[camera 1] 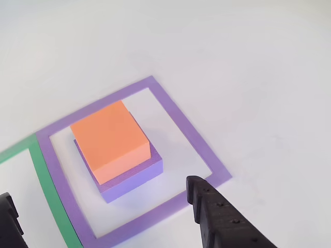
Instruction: Tower of hanoi
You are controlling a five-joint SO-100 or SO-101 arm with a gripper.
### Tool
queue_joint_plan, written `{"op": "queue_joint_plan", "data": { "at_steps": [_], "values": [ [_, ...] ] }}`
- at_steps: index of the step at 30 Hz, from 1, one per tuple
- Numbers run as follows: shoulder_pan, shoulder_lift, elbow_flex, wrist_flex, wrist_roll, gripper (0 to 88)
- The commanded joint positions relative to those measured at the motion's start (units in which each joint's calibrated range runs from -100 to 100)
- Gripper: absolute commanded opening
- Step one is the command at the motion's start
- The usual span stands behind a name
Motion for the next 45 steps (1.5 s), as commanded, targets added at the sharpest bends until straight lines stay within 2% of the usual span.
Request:
{"op": "queue_joint_plan", "data": {
  "at_steps": [1, 14, 25, 30, 45],
  "values": [
    [0.3, 3.0, 2.4, -9.2, 0.0, 44.6],
    [0.0, 26.7, 1.3, -36.0, 0.0, 46.0],
    [-1.9, 43.7, -3.2, -50.5, 0.0, 45.5],
    [-2.2, 49.5, -6.5, -53.8, 0.0, 45.4],
    [-3.7, 55.9, -13.3, -55.0, 0.0, 45.3]
  ]
}}
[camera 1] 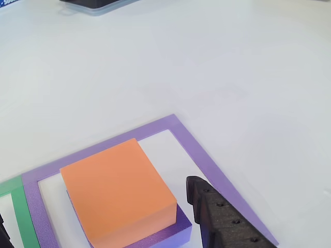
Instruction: Tower of hanoi
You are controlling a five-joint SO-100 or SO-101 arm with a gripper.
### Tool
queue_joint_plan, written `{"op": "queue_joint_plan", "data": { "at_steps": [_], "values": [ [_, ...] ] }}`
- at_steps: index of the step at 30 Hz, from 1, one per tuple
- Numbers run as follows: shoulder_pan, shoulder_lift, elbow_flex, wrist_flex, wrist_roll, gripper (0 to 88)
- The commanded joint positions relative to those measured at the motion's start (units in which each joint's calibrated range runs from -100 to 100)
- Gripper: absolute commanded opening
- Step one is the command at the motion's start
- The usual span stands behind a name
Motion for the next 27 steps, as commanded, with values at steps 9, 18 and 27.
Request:
{"op": "queue_joint_plan", "data": {
  "at_steps": [9, 18, 27],
  "values": [
    [-1.1, 3.6, -6.6, -2.4, 0.0, 44.8],
    [-1.5, 4.5, -6.8, -2.4, 0.0, 44.4],
    [-2.7, 4.7, -6.2, -2.4, 0.0, 42.7]
  ]
}}
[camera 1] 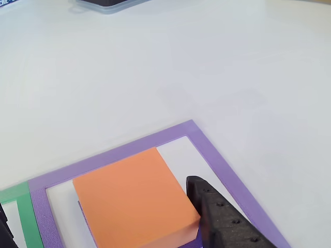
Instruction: Tower of hanoi
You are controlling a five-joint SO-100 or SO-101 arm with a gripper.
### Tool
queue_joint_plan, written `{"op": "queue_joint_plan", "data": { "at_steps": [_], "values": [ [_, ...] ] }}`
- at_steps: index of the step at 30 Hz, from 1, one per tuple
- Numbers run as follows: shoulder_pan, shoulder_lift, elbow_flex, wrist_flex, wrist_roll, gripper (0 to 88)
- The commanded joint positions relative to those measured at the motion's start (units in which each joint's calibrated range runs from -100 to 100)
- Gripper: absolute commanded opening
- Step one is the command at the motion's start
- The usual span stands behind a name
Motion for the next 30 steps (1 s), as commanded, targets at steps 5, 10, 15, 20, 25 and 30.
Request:
{"op": "queue_joint_plan", "data": {
  "at_steps": [5, 10, 15, 20, 25, 30],
  "values": [
    [-1.4, -1.0, -0.4, -1.5, 0.0, 28.9],
    [-1.6, -1.3, -0.3, -1.4, 0.0, 23.8],
    [-2.1, -1.5, -0.1, -1.2, 0.0, 18.2],
    [-2.7, -1.9, 0.3, -1.2, 0.0, 14.5],
    [-3.0, -2.7, 0.3, -0.4, 0.0, 12.4],
    [-3.7, -8.5, 0.4, 8.0, 0.0, 11.2]
  ]
}}
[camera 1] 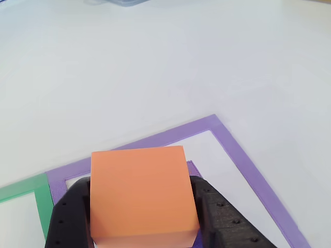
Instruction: Tower of hanoi
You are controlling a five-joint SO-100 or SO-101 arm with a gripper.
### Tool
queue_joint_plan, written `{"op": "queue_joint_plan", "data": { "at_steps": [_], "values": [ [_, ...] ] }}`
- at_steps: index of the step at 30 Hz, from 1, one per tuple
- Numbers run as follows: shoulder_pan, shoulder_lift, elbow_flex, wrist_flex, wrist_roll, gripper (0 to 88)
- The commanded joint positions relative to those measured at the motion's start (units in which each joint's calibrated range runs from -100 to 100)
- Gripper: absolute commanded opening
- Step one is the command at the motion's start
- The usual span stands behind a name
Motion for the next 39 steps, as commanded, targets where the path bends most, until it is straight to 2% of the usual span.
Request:
{"op": "queue_joint_plan", "data": {
  "at_steps": [1, 6, 11, 18, 24, 28, 32, 35, 39],
  "values": [
    [-1.2, -9.6, 0.0, 9.0, 0.0, 11.1],
    [-3.0, -25.3, -3.0, 31.3, 0.0, 10.7],
    [-4.2, -38.5, -15.7, 62.3, 0.0, 10.4],
    [-7.7, -44.2, -41.6, 99.7, 0.0, 10.2],
    [-12.0, -43.9, -62.1, 122.1, 0.0, 10.4],
    [-14.4, -43.8, -70.4, 130.9, 0.0, 10.4],
    [-16.3, -44.2, -71.9, 133.2, 0.0, 10.4],
    [-16.9, -45.8, -65.8, 129.5, 0.0, 10.4],
    [-17.3, -50.4, -49.1, 116.1, 0.0, 10.6]
  ]
}}
